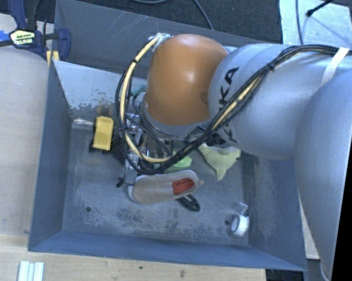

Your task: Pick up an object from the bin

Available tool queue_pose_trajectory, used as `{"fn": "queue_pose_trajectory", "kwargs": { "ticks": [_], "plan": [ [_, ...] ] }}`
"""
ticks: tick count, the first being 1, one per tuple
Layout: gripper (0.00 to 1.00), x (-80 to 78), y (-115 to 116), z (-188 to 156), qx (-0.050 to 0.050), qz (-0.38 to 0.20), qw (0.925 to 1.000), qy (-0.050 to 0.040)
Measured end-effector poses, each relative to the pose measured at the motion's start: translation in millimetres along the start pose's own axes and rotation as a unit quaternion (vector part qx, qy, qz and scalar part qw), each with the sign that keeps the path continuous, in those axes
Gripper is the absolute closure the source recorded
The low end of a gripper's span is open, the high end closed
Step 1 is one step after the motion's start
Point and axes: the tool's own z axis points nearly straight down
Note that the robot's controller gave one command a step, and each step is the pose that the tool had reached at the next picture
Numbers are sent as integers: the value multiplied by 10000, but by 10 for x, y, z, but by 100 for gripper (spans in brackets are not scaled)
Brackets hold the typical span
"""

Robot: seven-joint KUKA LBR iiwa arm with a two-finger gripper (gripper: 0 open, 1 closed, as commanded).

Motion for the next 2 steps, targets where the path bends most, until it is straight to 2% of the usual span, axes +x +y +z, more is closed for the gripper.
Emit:
{"fn": "queue_pose_trajectory", "kwargs": {
  "ticks": [1, 2],
  "plan": [
    [0, -19, -10, -51, -7, 18, 10000, -42],
    [0, -217, -284, 349, -13, 538, 9985, -45]
  ]
}}
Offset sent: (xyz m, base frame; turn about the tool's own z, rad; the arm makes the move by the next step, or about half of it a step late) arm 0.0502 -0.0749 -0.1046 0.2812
